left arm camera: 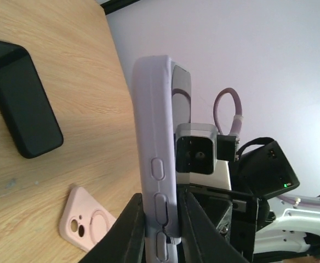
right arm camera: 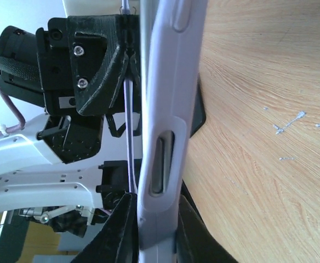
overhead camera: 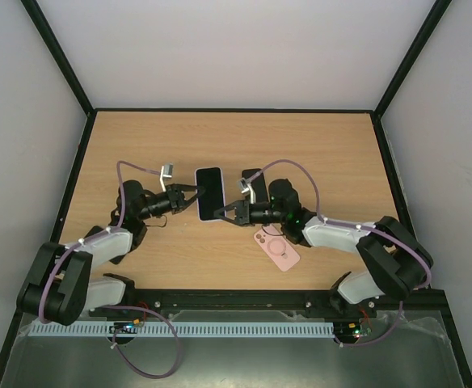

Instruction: Put the phone into the phone case

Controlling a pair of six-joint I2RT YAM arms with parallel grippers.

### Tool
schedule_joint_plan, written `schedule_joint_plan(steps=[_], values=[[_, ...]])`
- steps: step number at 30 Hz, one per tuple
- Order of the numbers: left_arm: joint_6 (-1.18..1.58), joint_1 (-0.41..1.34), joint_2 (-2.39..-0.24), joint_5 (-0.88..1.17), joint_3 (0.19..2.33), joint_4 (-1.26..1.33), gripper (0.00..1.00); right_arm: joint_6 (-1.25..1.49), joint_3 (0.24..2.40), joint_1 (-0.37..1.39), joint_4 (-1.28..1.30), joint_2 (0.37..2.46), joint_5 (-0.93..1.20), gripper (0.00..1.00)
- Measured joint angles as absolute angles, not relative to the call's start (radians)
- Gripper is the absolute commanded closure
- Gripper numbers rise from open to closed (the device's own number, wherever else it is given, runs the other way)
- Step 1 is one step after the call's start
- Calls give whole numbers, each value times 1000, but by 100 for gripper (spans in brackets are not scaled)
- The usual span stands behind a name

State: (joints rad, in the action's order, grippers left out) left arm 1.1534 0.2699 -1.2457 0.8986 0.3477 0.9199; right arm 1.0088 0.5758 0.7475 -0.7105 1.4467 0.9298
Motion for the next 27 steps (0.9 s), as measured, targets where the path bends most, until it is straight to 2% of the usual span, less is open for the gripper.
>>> schedule_joint_plan(steps=[2, 3, 5, 8, 11, 17, 27], values=[[1159, 270, -1248, 907, 348, 948, 95, 977, 591, 748, -666, 1436, 928, 72], [1164, 270, -1248, 909, 348, 958, 95, 954, 600, 748, -634, 1426, 921, 62], [1164, 270, -1248, 916, 348, 965, 96, 923, 614, 750, -582, 1402, 910, 50], [1153, 271, -1244, 931, 348, 959, 96, 900, 626, 749, -541, 1367, 892, 40], [1125, 274, -1228, 955, 348, 932, 96, 908, 631, 732, -535, 1347, 874, 34], [1047, 297, -1171, 1006, 348, 826, 96, 957, 643, 677, -551, 1330, 845, 36], [970, 371, -1106, 1021, 348, 749, 95, 1031, 659, 630, -587, 1318, 840, 55]])
